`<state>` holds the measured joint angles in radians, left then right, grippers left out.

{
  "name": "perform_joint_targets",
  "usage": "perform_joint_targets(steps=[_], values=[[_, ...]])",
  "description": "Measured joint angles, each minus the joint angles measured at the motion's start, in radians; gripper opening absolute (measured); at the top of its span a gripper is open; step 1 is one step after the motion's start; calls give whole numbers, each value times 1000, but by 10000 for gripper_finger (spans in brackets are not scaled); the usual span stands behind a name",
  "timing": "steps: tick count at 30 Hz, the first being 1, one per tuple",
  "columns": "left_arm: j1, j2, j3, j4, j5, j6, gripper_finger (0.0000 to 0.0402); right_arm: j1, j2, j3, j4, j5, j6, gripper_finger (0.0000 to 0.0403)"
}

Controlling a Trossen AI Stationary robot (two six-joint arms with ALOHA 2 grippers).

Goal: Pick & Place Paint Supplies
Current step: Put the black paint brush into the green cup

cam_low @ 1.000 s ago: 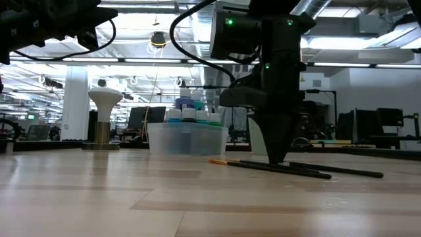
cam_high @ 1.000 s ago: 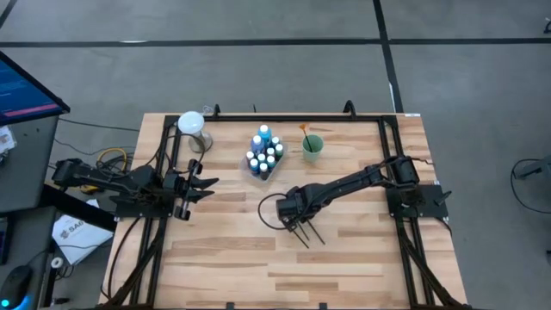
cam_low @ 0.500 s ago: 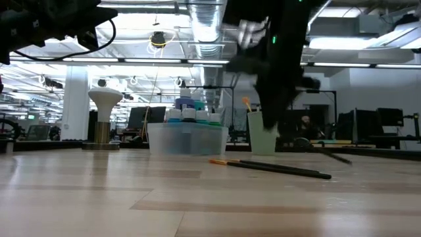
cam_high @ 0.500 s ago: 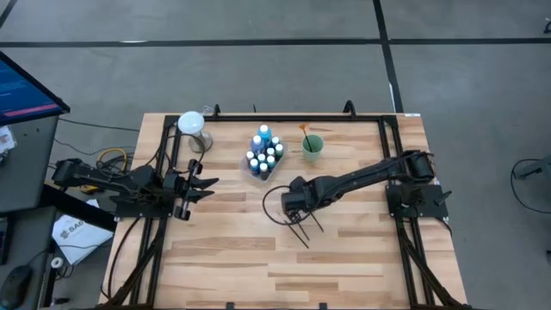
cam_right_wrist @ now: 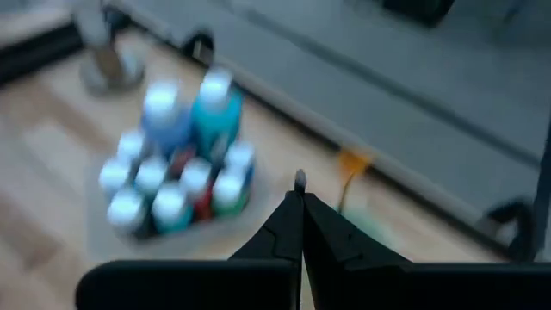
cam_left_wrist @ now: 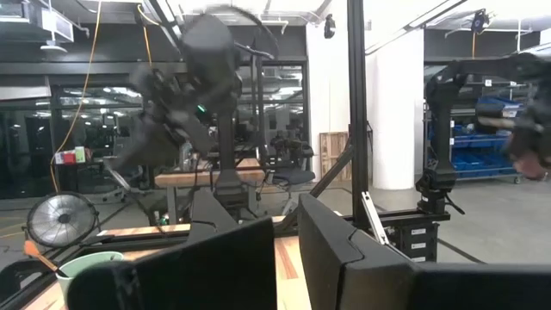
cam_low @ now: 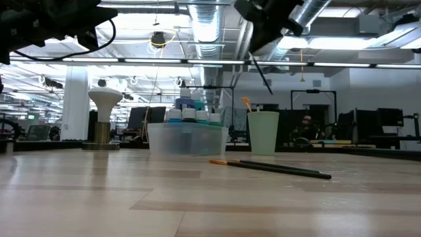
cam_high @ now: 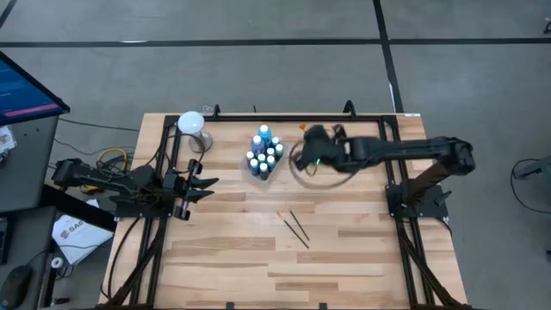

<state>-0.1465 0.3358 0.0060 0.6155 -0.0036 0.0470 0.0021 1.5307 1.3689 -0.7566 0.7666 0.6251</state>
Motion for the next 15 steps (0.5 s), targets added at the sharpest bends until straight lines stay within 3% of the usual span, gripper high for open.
perform_joint_targets(steps=[5,8,15], values=[[0,0,0,0,0,0,1,-116,-58,-17,213,16,-275,0],[0,0,0,0,0,0,1,-179,-80,-58,358,-27,-406,0],[0,0,0,0,0,0,1,-266,-127,-250,602,-139,-467,0]])
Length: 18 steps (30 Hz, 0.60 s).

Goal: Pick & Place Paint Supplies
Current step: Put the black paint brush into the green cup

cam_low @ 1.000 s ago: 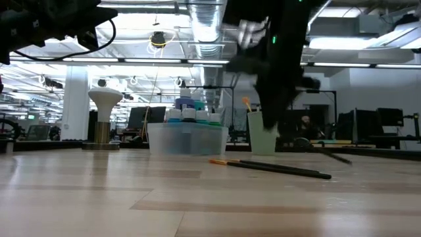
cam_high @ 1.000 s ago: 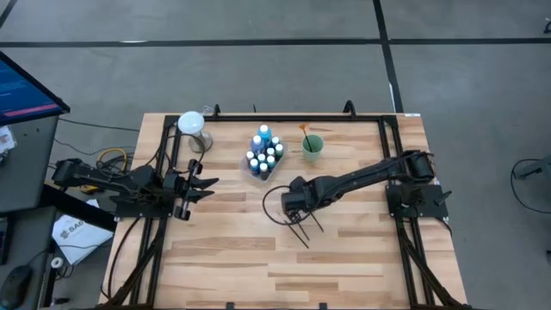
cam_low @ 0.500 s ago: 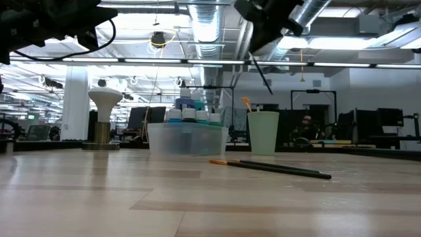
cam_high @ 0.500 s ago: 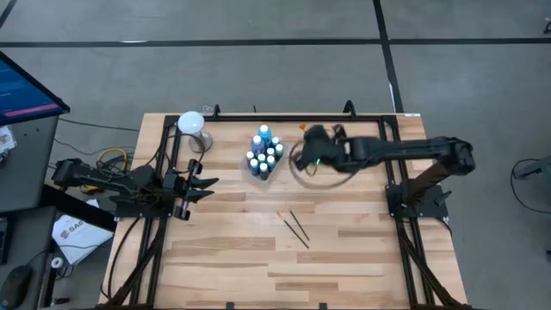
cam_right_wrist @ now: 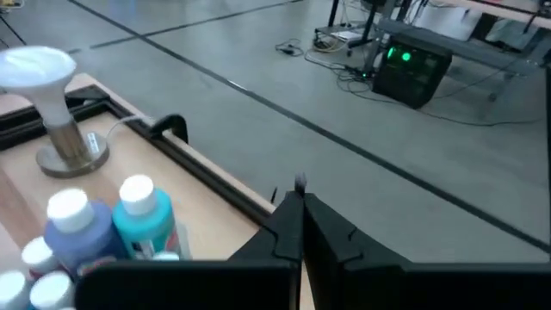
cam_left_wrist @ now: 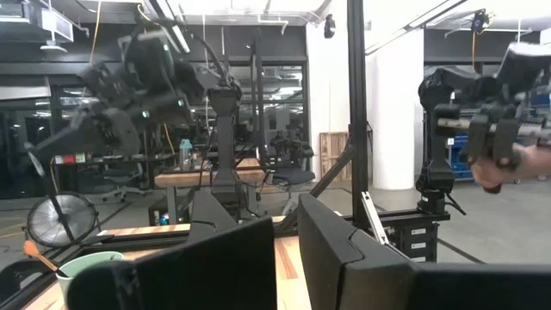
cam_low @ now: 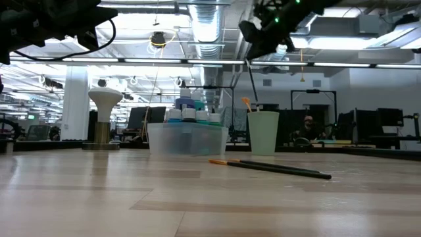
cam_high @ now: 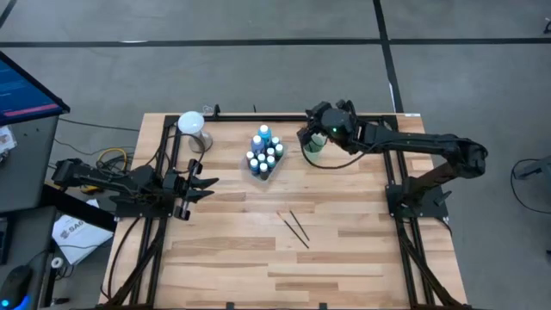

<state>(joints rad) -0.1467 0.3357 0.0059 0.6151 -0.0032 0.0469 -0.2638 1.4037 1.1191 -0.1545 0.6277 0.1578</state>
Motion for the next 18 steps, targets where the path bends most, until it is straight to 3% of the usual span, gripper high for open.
perform_joint_targets(steps=[10,15,18], values=[[0,0,0,0,0,0,1,-14,-32,-247,178,-28,82,0],[0,0,0,0,0,0,1,-9,-34,-264,86,-36,129,7],[0,0,0,0,0,0,1,5,-58,-263,20,-61,132,41]])
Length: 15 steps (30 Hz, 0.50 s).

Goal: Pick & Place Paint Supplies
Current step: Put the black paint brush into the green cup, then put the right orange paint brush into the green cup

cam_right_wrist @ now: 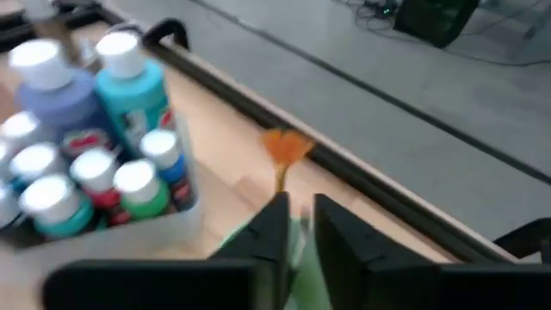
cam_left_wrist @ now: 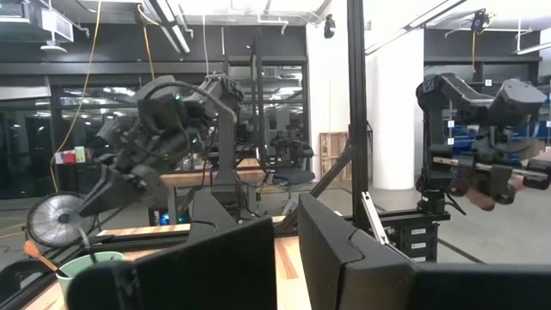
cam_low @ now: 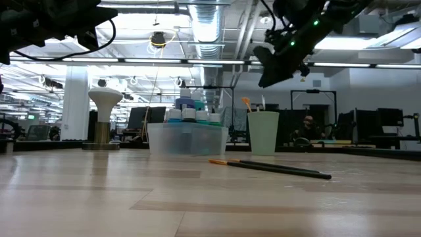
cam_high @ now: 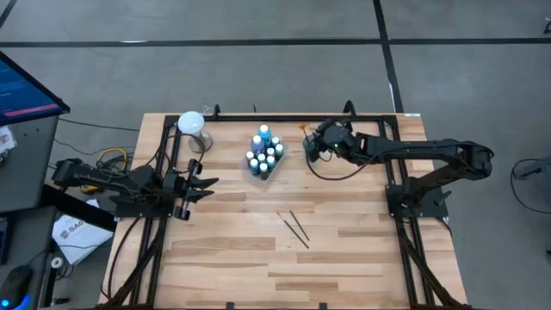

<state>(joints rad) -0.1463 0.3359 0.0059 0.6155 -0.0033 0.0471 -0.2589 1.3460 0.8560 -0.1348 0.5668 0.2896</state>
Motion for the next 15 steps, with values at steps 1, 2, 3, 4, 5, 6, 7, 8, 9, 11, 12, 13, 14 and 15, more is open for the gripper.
perform_joint_targets(steps=[1,2,3,4,5,6,7,8,9,11,12,13,14,15], values=[[0,0,0,0,0,0,1,7,-10,6,-28,-7,0,58],[0,0,0,0,0,0,1,14,-19,15,-69,-9,0,76],[0,0,0,0,0,0,1,21,-27,28,-101,-9,-1,96],[0,0,0,0,0,0,1,28,-34,43,-120,-11,-2,116],[0,0,0,0,0,0,1,32,-45,59,-144,-13,-4,137],[0,0,0,0,0,0,1,37,-54,79,-174,-16,-3,157],[0,0,0,1,0,0,1,44,-62,103,-206,-28,17,177],[0,0,0,0,0,0,1,52,-67,128,-241,-40,62,195],[0,0,0,1,0,0,1,64,-68,157,-275,-57,122,209],[0,0,0,2,0,0,1,103,-60,205,-327,-108,226,229],[0,0,0,2,0,0,1,130,-41,225,-347,-133,268,234],[0,0,0,3,0,0,1,161,-15,243,-366,-155,312,236],[0,0,0,3,0,0,1,193,17,256,-392,-168,354,238],[0,0,0,4,0,0,1,225,53,268,-419,-174,394,238]])
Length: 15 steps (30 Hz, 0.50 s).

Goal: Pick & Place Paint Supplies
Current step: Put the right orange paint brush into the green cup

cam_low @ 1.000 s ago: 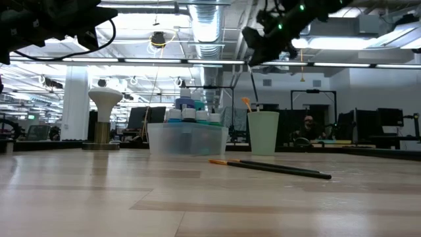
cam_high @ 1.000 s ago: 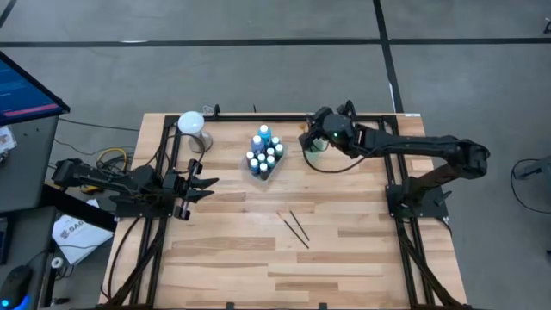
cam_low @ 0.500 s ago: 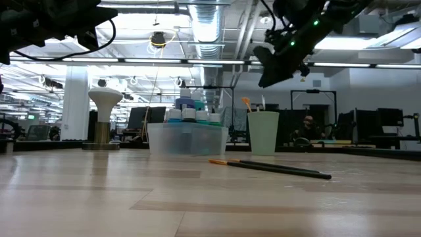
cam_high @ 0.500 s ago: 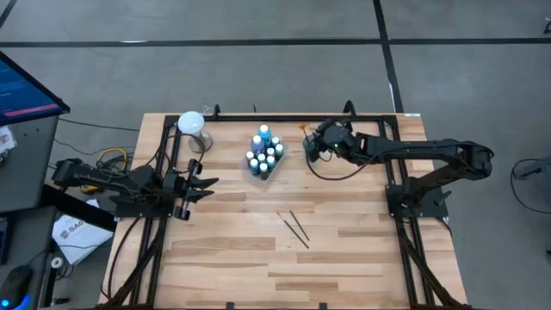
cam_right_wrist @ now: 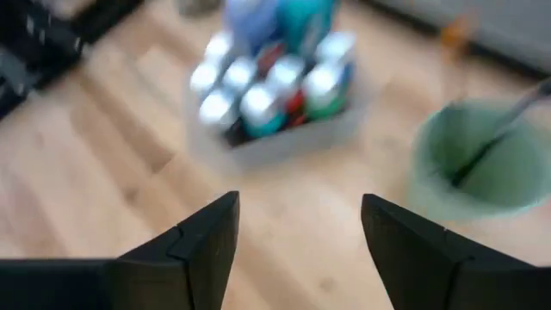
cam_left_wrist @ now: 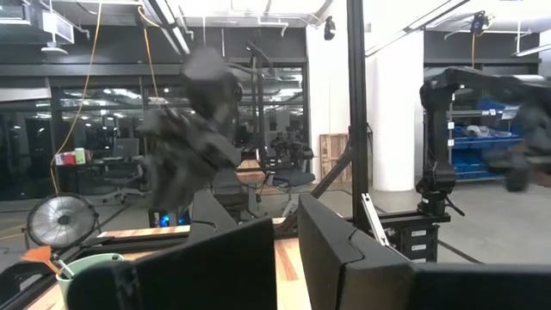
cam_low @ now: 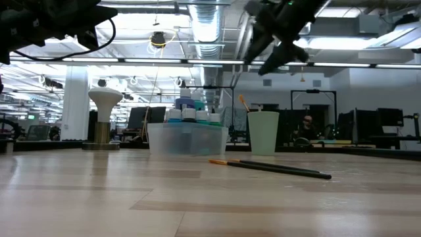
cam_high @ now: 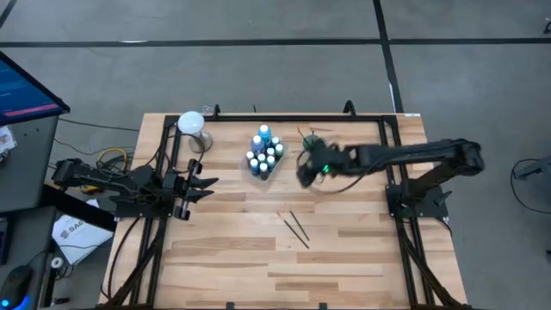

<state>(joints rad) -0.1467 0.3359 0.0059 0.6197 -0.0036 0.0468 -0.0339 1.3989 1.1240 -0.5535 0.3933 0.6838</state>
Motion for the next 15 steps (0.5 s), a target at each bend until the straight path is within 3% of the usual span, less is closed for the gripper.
perform_joint_targets(steps=[7,15], values=[[0,0,0,4,0,0,1,160,304,138,-114,-41,238,223],[0,0,0,8,0,0,1,201,592,353,-321,-139,264,232]])
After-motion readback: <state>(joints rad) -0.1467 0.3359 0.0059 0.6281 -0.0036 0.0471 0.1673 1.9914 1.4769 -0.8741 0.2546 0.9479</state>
